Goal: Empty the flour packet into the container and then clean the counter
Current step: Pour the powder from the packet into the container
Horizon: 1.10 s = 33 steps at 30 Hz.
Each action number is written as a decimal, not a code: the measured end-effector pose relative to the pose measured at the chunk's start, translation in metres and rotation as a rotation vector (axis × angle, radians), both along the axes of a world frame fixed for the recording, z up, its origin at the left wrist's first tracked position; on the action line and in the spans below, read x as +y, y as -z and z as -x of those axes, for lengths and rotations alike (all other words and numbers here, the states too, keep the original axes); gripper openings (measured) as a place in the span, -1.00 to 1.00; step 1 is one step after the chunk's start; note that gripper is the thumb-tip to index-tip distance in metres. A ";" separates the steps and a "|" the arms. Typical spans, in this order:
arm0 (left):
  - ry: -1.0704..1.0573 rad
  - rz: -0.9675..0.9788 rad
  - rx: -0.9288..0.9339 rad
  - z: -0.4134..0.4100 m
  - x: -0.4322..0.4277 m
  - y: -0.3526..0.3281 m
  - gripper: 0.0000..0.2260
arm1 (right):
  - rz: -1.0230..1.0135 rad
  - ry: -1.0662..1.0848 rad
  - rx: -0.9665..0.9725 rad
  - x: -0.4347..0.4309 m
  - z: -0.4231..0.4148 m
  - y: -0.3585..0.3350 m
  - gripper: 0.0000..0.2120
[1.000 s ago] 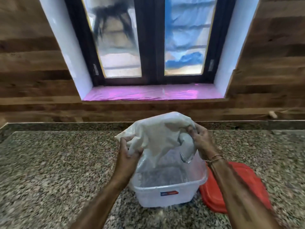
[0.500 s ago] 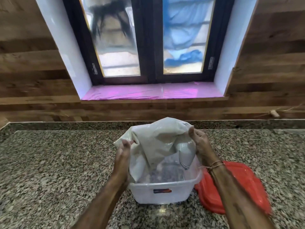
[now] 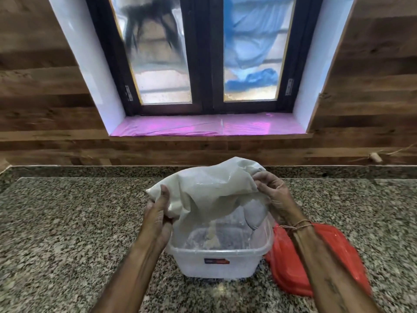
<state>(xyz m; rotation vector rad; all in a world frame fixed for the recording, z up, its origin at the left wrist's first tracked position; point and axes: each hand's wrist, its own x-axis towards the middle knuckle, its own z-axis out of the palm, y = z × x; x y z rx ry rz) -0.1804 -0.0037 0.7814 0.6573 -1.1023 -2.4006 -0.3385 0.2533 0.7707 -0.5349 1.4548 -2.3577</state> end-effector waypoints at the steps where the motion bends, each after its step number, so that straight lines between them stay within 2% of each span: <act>1: -0.018 -0.006 -0.022 0.001 0.000 0.000 -0.61 | -0.018 0.012 -0.020 0.000 0.000 -0.003 -0.63; 2: -0.016 0.002 -0.037 0.002 0.000 0.001 -0.65 | -0.037 0.021 -0.064 0.000 0.001 -0.005 -0.51; 5: -0.005 0.075 -0.041 0.000 -0.003 0.003 -0.60 | -0.168 0.060 -0.156 0.001 0.006 -0.010 -0.06; 6: 0.005 0.102 -0.049 -0.001 -0.004 0.004 -0.61 | -0.228 0.058 -0.153 0.000 0.007 -0.014 0.01; 7: 0.020 0.121 -0.052 -0.002 -0.005 0.006 -0.61 | -0.272 0.047 -0.133 -0.001 0.009 -0.016 -0.01; 10: 0.068 0.181 -0.013 -0.004 -0.005 0.009 -0.62 | -0.311 0.074 -0.077 -0.007 0.011 -0.024 -0.46; 11: 0.076 0.207 0.003 -0.005 -0.004 0.010 -0.66 | -0.326 0.110 -0.053 -0.009 0.012 -0.022 -0.54; 15: 0.050 0.199 0.032 -0.007 -0.001 0.006 -0.80 | -0.354 0.209 -0.005 -0.012 0.014 -0.013 -0.72; 17: 0.017 0.184 0.040 -0.008 -0.004 0.004 -0.83 | -0.319 0.239 -0.021 -0.014 0.013 -0.011 -0.74; 21: -0.021 0.188 0.056 -0.009 -0.009 0.002 -0.82 | -0.217 0.245 -0.034 -0.015 0.012 -0.013 -0.35; 23: -0.027 0.178 0.074 -0.011 -0.010 -0.001 -0.81 | -0.206 0.212 -0.026 -0.013 0.015 -0.012 -0.33; 26: -0.027 0.166 0.095 -0.013 -0.014 -0.002 -0.83 | -0.189 0.151 -0.021 -0.009 0.015 -0.016 -0.47; 29: -0.026 0.178 0.088 -0.018 -0.022 -0.003 -0.67 | -0.210 0.132 -0.008 -0.005 0.011 -0.021 -0.68; 31: -0.042 0.209 0.083 -0.020 -0.024 -0.005 -0.70 | -0.250 0.138 0.022 -0.003 0.010 -0.025 -0.88; 33: -0.055 0.233 0.097 -0.021 -0.023 -0.010 -0.75 | -0.287 0.140 0.066 -0.001 0.010 -0.028 -0.95</act>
